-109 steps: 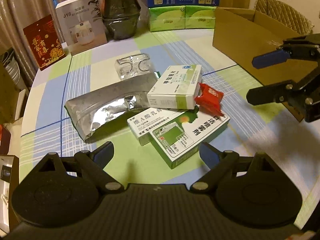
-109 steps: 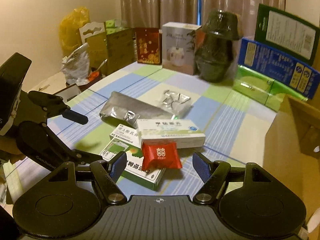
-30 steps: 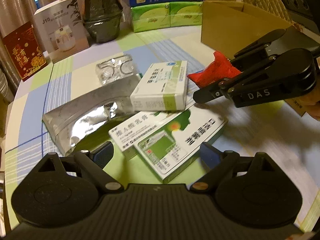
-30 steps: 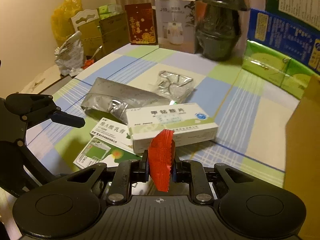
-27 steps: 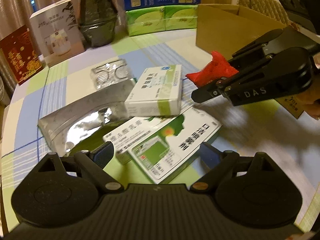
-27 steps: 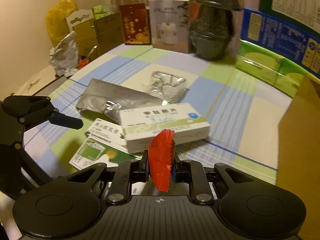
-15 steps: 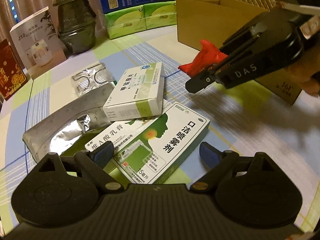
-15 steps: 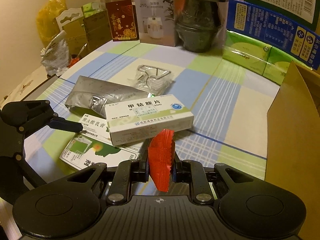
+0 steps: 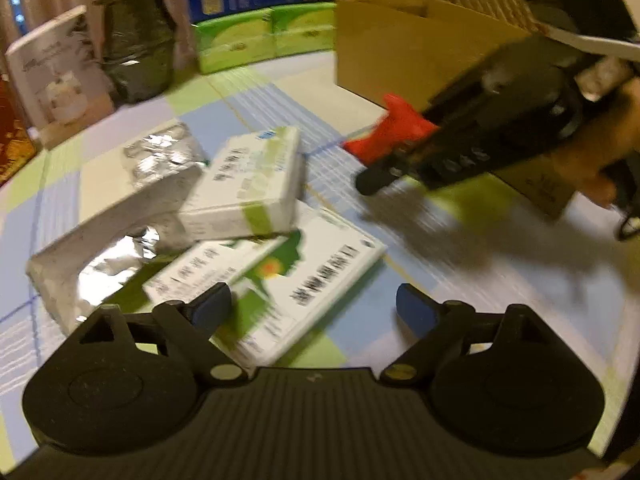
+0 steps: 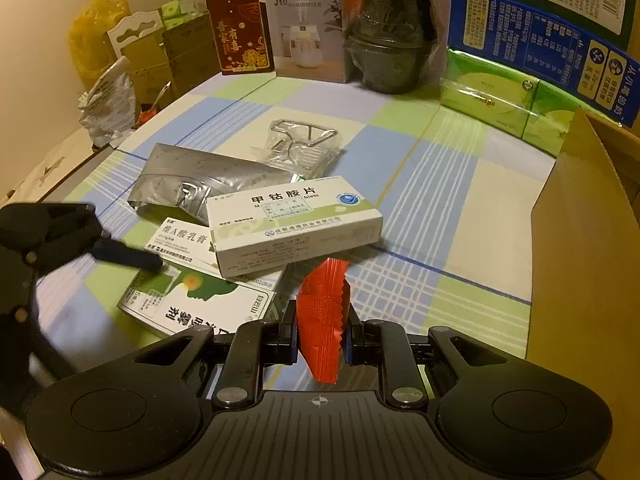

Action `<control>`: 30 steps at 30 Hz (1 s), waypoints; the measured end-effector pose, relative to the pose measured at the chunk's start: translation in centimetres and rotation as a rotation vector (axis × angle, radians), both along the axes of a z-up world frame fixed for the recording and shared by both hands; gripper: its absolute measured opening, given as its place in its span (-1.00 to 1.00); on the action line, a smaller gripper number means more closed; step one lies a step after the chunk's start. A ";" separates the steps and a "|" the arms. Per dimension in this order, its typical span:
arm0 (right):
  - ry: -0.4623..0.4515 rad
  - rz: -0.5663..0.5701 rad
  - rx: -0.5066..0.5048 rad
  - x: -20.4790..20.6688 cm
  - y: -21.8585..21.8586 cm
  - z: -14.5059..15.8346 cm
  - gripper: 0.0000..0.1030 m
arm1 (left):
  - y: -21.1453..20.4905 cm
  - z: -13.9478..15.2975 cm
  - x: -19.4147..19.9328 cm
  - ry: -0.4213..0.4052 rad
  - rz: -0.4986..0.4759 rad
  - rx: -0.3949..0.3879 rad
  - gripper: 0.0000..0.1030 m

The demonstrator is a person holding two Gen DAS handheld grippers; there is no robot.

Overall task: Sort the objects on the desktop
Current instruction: 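Lift the red candy packet with the right tool while the left tool hovers over the medicine boxes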

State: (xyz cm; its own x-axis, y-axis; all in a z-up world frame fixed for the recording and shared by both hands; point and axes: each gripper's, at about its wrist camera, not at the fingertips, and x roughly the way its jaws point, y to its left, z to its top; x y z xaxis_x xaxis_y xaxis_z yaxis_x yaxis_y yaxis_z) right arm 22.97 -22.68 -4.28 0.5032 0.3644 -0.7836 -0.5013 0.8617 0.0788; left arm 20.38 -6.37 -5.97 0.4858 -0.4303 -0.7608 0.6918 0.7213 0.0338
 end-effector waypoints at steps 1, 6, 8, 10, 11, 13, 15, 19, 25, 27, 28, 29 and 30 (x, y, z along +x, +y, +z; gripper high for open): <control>0.001 0.001 0.000 0.0 0.1 0.0 -0.67 | 0.1 -0.2 0.1 -0.027 0.014 0.008 0.70; 0.010 0.002 -0.006 0.1 0.0 -0.3 -0.67 | 0.4 -1.1 0.7 -0.049 0.014 0.031 0.70; 0.015 -0.002 -0.007 0.1 -0.1 -0.3 -0.67 | 0.2 -1.0 0.6 -0.036 0.007 0.043 0.70; 0.017 -0.006 -0.007 0.0 -0.3 -0.2 -0.67 | 0.2 -0.8 0.4 -0.001 -0.002 0.041 0.70; 0.017 -0.010 -0.006 -0.2 -0.4 -0.2 -0.67 | 0.2 -0.7 0.2 0.019 -0.014 0.044 0.70; 0.018 -0.022 -0.003 -0.5 -0.7 0.1 -0.67 | 0.1 -0.7 -0.2 0.051 -0.028 0.050 0.69; 0.020 -0.034 -0.002 -0.8 -1.0 0.3 -0.67 | 0.0 -0.6 -0.5 0.083 -0.036 0.035 0.69; 0.018 -0.052 -0.002 -1.5 -1.3 0.9 -0.67 | -0.6 -0.9 -0.6 0.095 -0.037 0.020 0.63; 0.018 -0.064 -0.007 -1.3 -1.3 0.8 -0.67 | -1.5 -1.2 -0.1 0.091 -0.006 0.011 0.29; 0.019 -0.063 -0.010 -1.2 -1.3 0.8 -0.67 | -1.8 -1.2 -0.1 0.088 0.001 0.010 0.20; 0.020 -0.062 -0.011 -1.2 -1.3 0.8 -0.67 | -1.9 -1.2 -0.1 0.085 0.004 0.012 0.17; 0.019 -0.063 -0.012 -1.2 -1.3 0.8 -0.67 | -2.0 -1.3 -0.1 0.081 0.005 0.017 0.16; 0.019 -0.064 -0.011 -1.2 -1.3 0.8 -0.67 | -2.2 -1.3 -0.1 0.078 0.002 0.021 0.13</control>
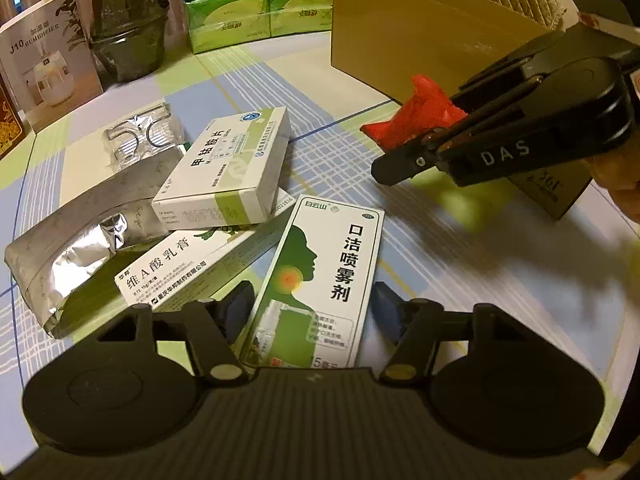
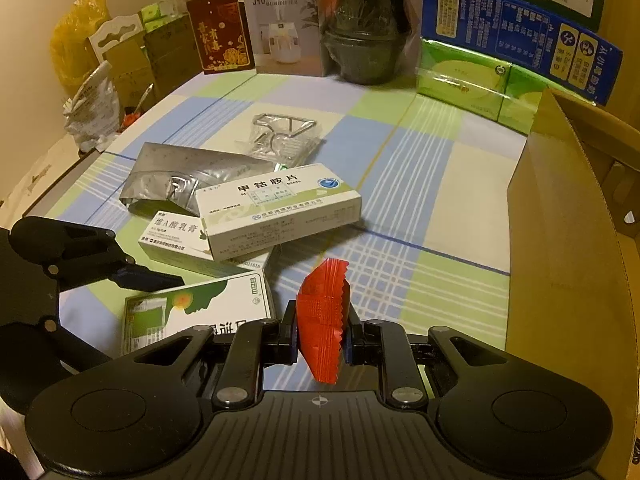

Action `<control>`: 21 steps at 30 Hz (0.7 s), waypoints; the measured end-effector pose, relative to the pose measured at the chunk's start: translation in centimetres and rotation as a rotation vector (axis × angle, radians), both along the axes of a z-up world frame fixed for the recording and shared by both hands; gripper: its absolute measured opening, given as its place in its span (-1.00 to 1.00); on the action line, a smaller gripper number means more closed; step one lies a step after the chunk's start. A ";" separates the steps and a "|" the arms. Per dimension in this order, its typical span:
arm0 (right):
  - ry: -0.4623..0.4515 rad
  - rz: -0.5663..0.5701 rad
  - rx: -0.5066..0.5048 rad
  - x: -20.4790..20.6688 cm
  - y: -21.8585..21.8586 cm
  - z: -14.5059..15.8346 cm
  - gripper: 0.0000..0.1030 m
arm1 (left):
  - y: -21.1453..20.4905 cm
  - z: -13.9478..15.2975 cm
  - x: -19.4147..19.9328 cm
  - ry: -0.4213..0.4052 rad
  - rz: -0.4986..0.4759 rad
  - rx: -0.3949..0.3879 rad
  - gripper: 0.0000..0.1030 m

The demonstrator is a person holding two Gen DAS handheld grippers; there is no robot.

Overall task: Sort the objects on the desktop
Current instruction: 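Lift the red candy packet with the right tool while the left tool hovers over the medicine boxes, then grasp the white-green mouth spray box with the left tool while the right tool holds the packet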

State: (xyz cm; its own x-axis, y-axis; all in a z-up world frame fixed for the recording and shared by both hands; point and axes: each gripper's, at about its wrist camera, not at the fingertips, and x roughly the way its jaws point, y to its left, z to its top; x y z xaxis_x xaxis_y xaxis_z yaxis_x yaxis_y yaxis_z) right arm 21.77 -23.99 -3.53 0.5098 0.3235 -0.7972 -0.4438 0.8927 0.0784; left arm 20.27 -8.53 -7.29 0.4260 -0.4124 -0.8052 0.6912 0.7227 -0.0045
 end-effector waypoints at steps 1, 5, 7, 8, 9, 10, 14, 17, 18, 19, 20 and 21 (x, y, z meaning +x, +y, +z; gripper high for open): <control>0.001 -0.001 -0.001 0.0 0.0 0.0 -0.67 | -0.1 -0.1 0.0 -0.001 -0.003 0.004 0.12; 0.004 -0.003 -0.005 0.0 -0.1 0.0 -0.67 | -0.7 -0.6 -0.2 -0.003 -0.017 0.025 0.12; 0.005 -0.003 -0.007 0.0 -0.2 0.0 -0.67 | -1.0 -0.9 -0.1 -0.001 -0.017 0.030 0.12; 0.004 -0.003 -0.008 0.0 -0.2 0.0 -0.67 | -1.1 -0.9 -0.1 0.000 -0.017 0.032 0.12; 0.004 -0.003 -0.009 0.0 -0.3 0.0 -0.67 | -1.2 -1.0 -0.1 0.002 -0.017 0.033 0.11; 0.003 -0.003 -0.011 0.0 -0.3 0.1 -0.67 | -1.3 -1.0 -0.1 0.002 -0.014 0.032 0.04; -0.011 -0.002 -0.018 -0.1 -0.4 0.4 -0.67 | -1.8 -0.9 -0.3 0.009 -0.008 0.032 -0.01; -0.030 -0.006 -0.017 -0.3 -0.5 1.0 -0.67 | -2.2 -0.8 -0.4 0.014 0.007 0.038 -0.01; -0.037 -0.007 -0.016 -0.3 -0.5 1.3 -0.67 | -2.4 -0.6 -0.5 0.012 0.009 0.038 -0.01; -0.045 -0.010 -0.013 -0.4 -0.6 1.6 -0.67 | -2.5 -0.4 -0.6 0.007 0.010 0.035 -0.01; -0.052 -0.014 -0.011 -0.5 -0.7 1.8 -0.67 | -2.6 -0.1 -0.7 0.002 0.012 0.029 -0.01; -0.059 -0.018 -0.008 -0.5 -0.8 2.1 -0.67 | -2.7 0.2 -0.8 -0.002 0.015 0.022 -0.01</control>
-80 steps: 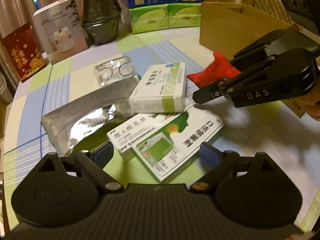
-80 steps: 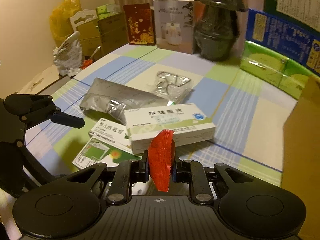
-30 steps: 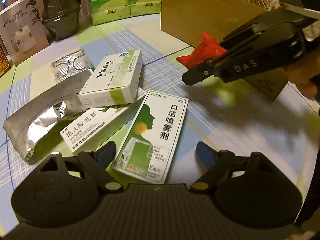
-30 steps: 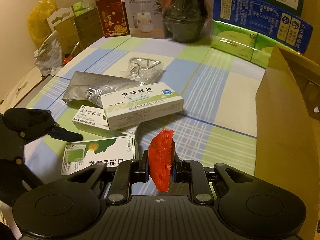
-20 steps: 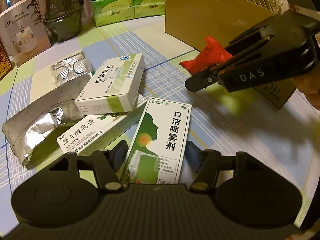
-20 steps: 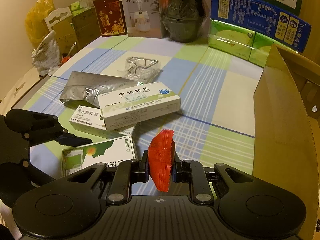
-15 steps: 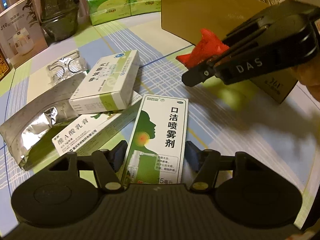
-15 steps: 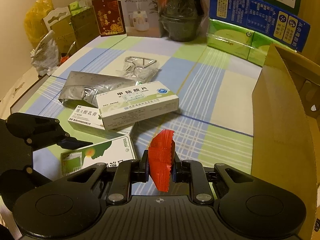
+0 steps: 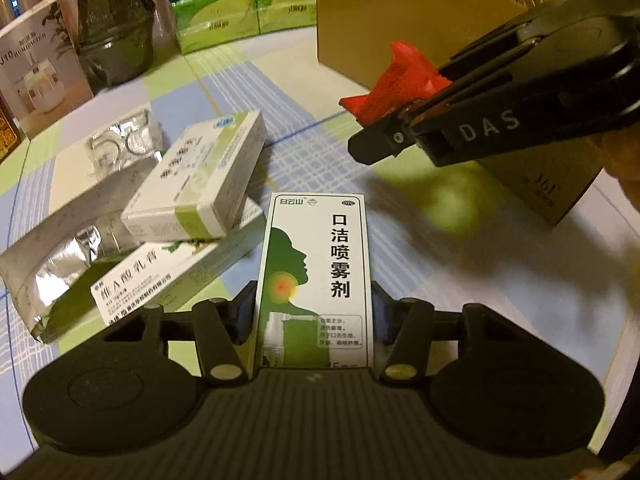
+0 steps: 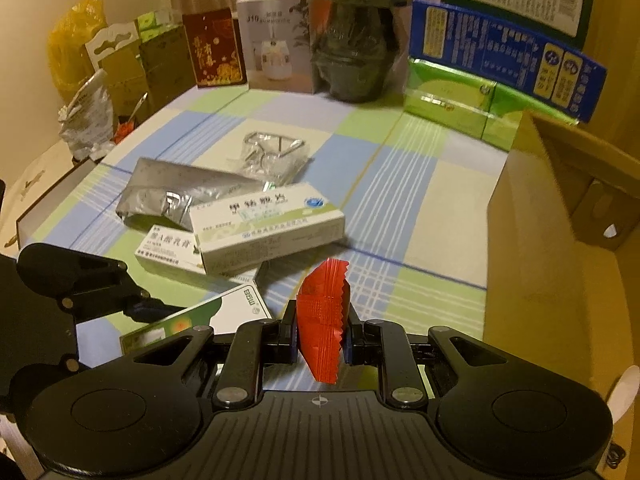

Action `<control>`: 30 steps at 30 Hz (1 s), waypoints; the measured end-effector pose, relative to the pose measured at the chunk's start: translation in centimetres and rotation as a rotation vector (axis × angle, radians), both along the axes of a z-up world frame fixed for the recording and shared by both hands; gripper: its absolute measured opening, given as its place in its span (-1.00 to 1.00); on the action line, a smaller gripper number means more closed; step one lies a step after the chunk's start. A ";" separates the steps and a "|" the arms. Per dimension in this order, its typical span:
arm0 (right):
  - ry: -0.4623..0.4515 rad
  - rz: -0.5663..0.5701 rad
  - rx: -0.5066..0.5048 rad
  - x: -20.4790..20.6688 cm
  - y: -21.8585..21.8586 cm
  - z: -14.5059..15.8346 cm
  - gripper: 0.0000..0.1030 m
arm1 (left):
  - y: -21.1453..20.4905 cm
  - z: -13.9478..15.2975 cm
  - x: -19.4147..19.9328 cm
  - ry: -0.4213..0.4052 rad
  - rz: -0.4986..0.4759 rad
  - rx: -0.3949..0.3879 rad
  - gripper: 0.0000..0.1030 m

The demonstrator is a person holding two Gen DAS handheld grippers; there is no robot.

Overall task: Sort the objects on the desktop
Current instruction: 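Grasp the white-green mouth spray box with the left tool while the right tool holds the packet, then carry spray box and candy packet into the cardboard box and open both tools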

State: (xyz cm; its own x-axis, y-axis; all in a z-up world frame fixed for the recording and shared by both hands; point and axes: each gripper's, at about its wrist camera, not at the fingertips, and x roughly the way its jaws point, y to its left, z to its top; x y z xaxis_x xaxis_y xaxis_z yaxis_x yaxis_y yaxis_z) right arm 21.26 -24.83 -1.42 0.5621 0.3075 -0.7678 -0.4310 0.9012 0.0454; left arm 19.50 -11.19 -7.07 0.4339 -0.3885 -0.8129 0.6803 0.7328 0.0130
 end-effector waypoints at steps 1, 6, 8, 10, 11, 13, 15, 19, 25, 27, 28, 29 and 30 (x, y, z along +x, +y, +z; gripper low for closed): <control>-0.007 -0.003 0.002 0.0 -0.1 0.3 -0.67 | 0.0 0.3 -0.1 -0.004 0.005 -0.007 -0.01; -0.066 -0.017 -0.002 -0.7 -0.7 2.1 -0.67 | -0.1 1.8 0.1 -0.029 0.051 -0.016 -0.01; -0.106 -0.027 -0.004 -1.1 -0.9 3.3 -0.67 | -0.1 2.4 0.3 -0.030 0.069 -0.026 -0.01; -0.154 -0.046 -0.003 -1.6 -1.3 4.6 -0.67 | -0.2 3.2 0.5 -0.036 0.084 -0.042 -0.01; -0.174 -0.061 0.001 -1.9 -1.6 5.2 -0.67 | -0.3 3.7 0.6 -0.040 0.092 -0.055 -0.01; -0.206 -0.095 0.008 -2.4 -2.5 6.1 -0.67 | -0.5 4.6 0.9 -0.048 0.105 -0.073 -0.01; -0.243 -0.137 0.000 -3.0 -3.5 6.8 -0.67 | -1.0 5.5 1.1 -0.059 0.113 -0.087 -0.01; -0.292 -0.259 -0.005 -4.2 -6.5 7.8 -0.67 | -2.5 7.4 1.1 -0.088 0.105 -0.126 -0.01; -0.336 -0.412 -0.004 -6.1 -11.0 8.4 -0.67 | -6.0 10.5 0.6 -0.130 0.049 -0.202 -0.01; -0.342 -0.460 -0.011 -6.3 -12.6 8.5 -0.67 | -7.3 11.3 0.3 -0.137 0.033 -0.229 -0.01; -0.338 -0.484 -0.011 -6.2 -13.4 8.4 -0.67 | -7.9 11.7 0.2 -0.139 0.025 -0.241 -0.01; -0.333 -0.500 -0.011 -6.3 -14.0 8.3 -0.67 | -8.5 12.1 0.1 -0.141 0.018 -0.255 -0.01; -0.327 -0.514 -0.015 -6.3 -14.5 8.2 -0.67 | -9.2 12.4 0.1 -0.142 0.010 -0.267 -0.01</control>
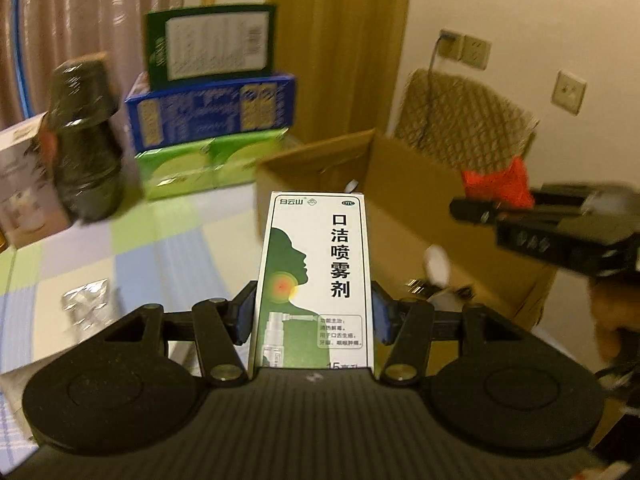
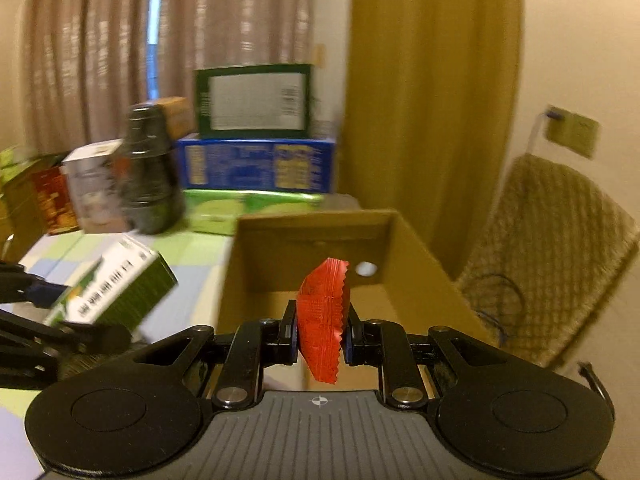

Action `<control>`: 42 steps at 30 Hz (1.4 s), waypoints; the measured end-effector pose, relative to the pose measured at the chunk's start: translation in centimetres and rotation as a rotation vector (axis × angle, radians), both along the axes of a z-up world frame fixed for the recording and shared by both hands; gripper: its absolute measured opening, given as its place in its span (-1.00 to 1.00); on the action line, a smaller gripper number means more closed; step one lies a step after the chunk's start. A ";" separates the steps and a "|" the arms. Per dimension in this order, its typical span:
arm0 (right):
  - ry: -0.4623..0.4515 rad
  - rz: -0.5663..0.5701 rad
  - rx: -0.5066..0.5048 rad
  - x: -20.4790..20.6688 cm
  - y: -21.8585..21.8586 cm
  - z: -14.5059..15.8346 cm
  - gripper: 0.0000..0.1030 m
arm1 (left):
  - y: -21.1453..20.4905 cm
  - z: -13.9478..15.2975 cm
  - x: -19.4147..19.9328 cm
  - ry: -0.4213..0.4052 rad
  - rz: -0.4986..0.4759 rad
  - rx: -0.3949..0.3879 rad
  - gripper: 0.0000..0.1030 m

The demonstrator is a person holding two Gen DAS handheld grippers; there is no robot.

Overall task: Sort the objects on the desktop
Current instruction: 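Carry spray box and candy packet into the cardboard box and open both tools, then return both tools from the cardboard box to the remaining items on the table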

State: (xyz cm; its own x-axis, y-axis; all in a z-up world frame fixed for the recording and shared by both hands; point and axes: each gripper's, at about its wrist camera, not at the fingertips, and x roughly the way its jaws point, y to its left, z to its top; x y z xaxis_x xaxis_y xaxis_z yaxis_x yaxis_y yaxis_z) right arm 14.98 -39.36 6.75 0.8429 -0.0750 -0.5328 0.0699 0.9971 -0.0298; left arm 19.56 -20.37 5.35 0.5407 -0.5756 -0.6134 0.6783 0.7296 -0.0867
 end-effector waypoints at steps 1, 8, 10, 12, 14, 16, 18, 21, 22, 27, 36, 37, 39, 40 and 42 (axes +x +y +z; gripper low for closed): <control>0.008 -0.011 -0.001 0.0 -0.5 -0.2 -0.67 | -0.7 0.2 -0.2 -0.001 -0.008 -0.007 -0.01; 0.023 -0.094 0.007 -0.1 -3.5 -0.9 -0.67 | -4.8 -0.1 -0.5 0.020 -0.055 -0.032 -0.01; 0.025 -0.117 0.008 -0.3 -4.4 -1.1 -0.67 | -5.8 -0.2 -0.5 0.026 -0.066 -0.040 -0.01; 0.032 -0.131 0.018 -0.1 -5.2 -1.3 -0.67 | -6.7 -0.4 -0.5 0.029 -0.076 -0.046 -0.01; 0.037 -0.137 0.023 -0.1 -5.6 -1.4 -0.67 | -7.5 -0.5 -0.6 0.033 -0.092 -0.055 -0.01; 0.034 -0.140 0.030 -0.2 -5.8 -1.4 -0.67 | -8.0 -0.8 -0.6 0.035 -0.099 -0.062 -0.01; 0.033 -0.138 0.031 -0.2 -5.8 -1.4 -0.67 | -8.3 -1.0 -0.7 0.036 -0.103 -0.061 0.00; 0.032 -0.144 0.041 0.0 -5.9 -1.4 -0.67 | -8.5 -1.1 -0.7 0.016 -0.078 -0.055 0.36; 0.030 -0.149 0.048 0.0 -6.1 -1.4 -0.67 | -8.3 -1.1 -0.7 0.008 -0.069 -0.060 0.38; 0.035 -0.141 0.074 0.2 -6.1 -1.5 -0.66 | -6.9 -0.8 -0.3 -0.005 -0.036 -0.074 0.38; -0.029 -0.125 0.142 0.1 -5.8 -0.8 0.29 | -2.9 -0.7 0.3 -0.017 0.036 -0.069 0.38; -0.030 -0.127 0.146 0.1 -5.8 -0.8 0.29 | -2.4 -0.8 0.4 -0.018 0.043 -0.062 0.38; -0.028 -0.128 0.155 0.2 -5.7 -0.8 0.29 | -1.2 -1.1 0.4 -0.017 0.063 -0.046 0.39; -0.027 -0.127 0.158 0.3 -5.6 -0.8 0.29 | -0.6 -1.4 0.5 -0.013 0.074 -0.038 0.39; -0.029 -0.117 0.162 0.4 -5.2 -0.7 0.29 | 0.7 -1.8 0.6 -0.006 0.097 -0.021 0.39</control>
State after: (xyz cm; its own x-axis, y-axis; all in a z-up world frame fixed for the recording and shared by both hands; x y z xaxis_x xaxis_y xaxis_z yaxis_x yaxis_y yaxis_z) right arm 15.33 -44.51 6.08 0.8488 -0.0890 -0.5212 0.1844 0.9736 0.1342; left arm 20.18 -19.71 3.52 0.5979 -0.5335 -0.5982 0.6053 0.7898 -0.0994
